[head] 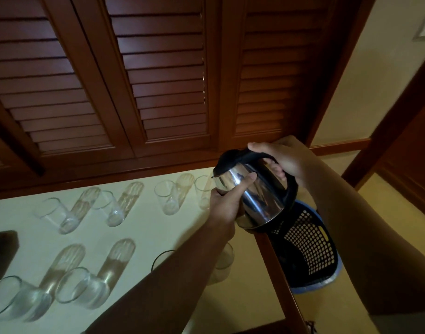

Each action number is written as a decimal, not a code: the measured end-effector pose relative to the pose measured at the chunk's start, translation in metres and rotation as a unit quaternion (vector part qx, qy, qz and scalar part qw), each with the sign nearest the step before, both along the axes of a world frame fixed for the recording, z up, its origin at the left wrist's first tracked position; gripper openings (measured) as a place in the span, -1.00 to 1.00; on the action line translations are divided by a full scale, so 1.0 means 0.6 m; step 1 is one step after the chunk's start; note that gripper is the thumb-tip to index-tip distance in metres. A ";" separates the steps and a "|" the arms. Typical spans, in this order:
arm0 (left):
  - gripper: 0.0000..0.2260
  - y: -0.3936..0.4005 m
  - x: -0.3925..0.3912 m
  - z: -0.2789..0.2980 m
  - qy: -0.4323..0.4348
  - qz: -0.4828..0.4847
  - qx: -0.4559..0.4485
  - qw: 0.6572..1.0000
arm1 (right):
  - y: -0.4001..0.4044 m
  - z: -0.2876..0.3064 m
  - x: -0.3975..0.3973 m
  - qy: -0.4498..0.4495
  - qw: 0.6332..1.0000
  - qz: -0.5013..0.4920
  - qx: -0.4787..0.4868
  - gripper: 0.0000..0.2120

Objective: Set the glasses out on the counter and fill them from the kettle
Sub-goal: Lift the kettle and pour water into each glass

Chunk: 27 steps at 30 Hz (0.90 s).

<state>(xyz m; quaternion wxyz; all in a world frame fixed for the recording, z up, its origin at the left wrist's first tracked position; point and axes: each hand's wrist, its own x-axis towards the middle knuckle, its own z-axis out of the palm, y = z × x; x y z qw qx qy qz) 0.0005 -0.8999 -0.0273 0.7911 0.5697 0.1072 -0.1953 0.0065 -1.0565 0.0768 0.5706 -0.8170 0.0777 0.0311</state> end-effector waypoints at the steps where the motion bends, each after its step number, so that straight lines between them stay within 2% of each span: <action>1: -0.19 0.000 0.000 0.001 0.009 -0.002 -0.001 1.000 | 0.002 0.003 0.006 0.010 1.000 0.002 -0.012 -0.48; 4: -0.51 -0.001 -0.002 0.002 0.025 -0.006 -0.009 1.000 | 0.006 0.013 0.020 0.037 0.999 0.018 -0.029 -0.48; 5: -0.53 -0.001 -0.003 0.004 0.033 -0.004 -0.010 0.999 | 0.007 0.016 0.024 0.045 0.998 0.023 -0.035 -0.48; 6: -0.46 -0.001 -0.002 0.005 0.043 -0.001 -0.010 0.999 | 0.009 0.018 0.027 0.052 0.998 0.026 -0.040 -0.48; 9: -0.06 -0.004 -0.001 0.007 0.061 0.017 -0.017 0.998 | 0.011 0.021 0.037 0.065 0.996 0.027 -0.055 -0.47; 10: -0.02 -0.006 0.001 0.008 0.062 0.025 -0.017 0.998 | 0.011 0.022 0.039 0.066 0.996 0.028 -0.058 -0.47; 15: -0.21 -0.006 0.008 0.008 0.051 0.016 -0.039 0.998 | 0.012 0.028 0.049 0.062 0.995 0.030 -0.067 -0.47; 17: -0.14 -0.007 0.010 0.009 0.061 0.014 -0.037 0.997 | 0.013 0.030 0.052 0.068 0.994 0.035 -0.073 -0.47; 22: -0.16 -0.009 0.011 0.008 0.070 0.026 -0.042 0.996 | 0.013 0.030 0.057 0.074 0.993 0.041 -0.080 -0.48; 25: -0.35 -0.012 0.013 0.009 0.071 0.028 -0.052 0.996 | 0.016 0.035 0.058 0.085 0.991 0.050 -0.089 -0.48; 27: -0.40 -0.012 0.011 0.012 0.076 0.020 -0.053 0.995 | 0.016 0.036 0.059 0.085 0.990 0.057 -0.096 -0.47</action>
